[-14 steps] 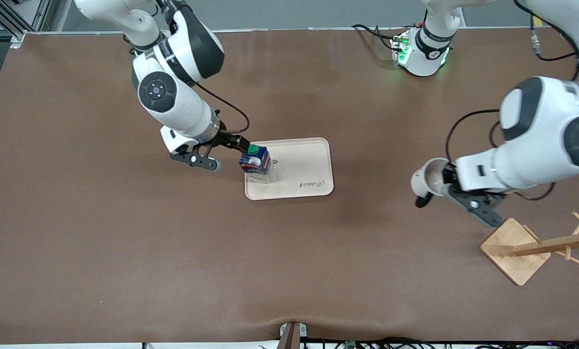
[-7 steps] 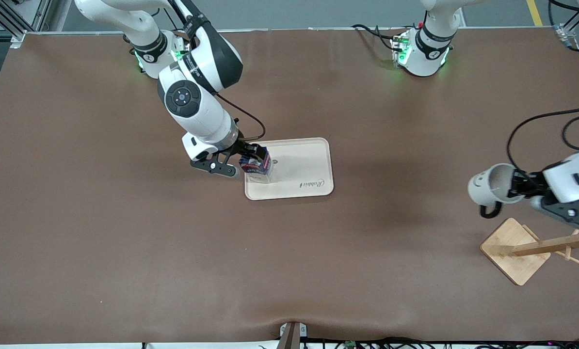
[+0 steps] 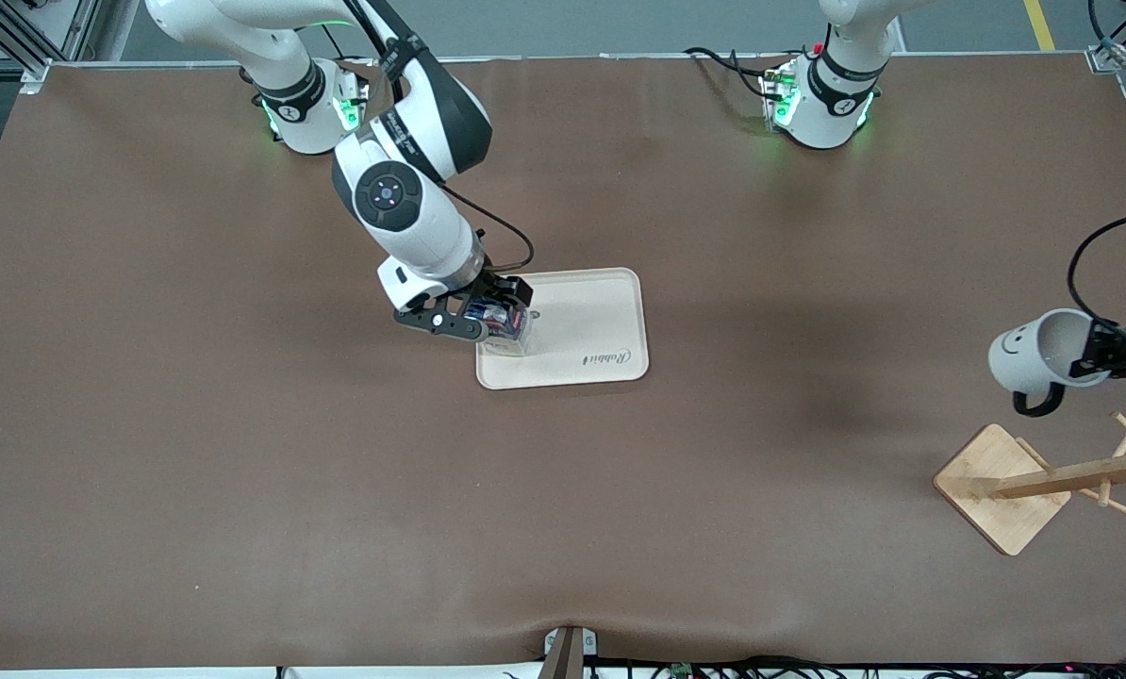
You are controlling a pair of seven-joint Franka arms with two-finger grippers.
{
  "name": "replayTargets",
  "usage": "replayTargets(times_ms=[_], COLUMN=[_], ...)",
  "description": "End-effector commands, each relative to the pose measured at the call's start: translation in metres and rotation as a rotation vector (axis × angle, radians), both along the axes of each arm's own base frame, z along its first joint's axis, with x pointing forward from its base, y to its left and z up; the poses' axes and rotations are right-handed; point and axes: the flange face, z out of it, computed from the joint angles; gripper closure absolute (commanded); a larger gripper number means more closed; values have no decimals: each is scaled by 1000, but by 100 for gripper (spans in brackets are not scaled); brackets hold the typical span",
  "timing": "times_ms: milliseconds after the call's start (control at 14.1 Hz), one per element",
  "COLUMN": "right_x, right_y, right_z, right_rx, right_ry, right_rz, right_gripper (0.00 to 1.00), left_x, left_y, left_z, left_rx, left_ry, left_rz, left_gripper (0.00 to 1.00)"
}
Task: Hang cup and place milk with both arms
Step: 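Grasp the milk carton with the right gripper while the left gripper carries the mug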
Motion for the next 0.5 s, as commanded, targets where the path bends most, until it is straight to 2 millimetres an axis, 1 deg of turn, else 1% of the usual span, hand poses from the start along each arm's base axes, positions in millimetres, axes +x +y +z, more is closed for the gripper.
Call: replayTargets(times_ms=[0,71,142,213,284,355,426], right_x=[2,4,8,11,14,18,26], right_y=[6,3,1,0,-1,-7,-15], right_z=[-7,-7,-3,3,15,27,49], right_rx=[-19,-22,-19,-12,-8,-18,-30], right_ry=[1,3,1,-6,-9,12,44], right_rz=[-29,-32,-37,-37,-32,-32,-37], right_gripper=[37,68,86,93,94,97,100], left_x=[0,0,-1,-1,1,3,5], left_y=[18,23,32,41,43,45,49], left_z=[9,15,15,13,12,13,17], left_rx=[-11,-7,-6,-5,-1,2,8], left_ry=[-22,-37,-42,-53,-67,-83,-113], left_rz=[-35,-30,-30,-27,-22,-19,-13], left_gripper=[100,100,100,100,100,100,100])
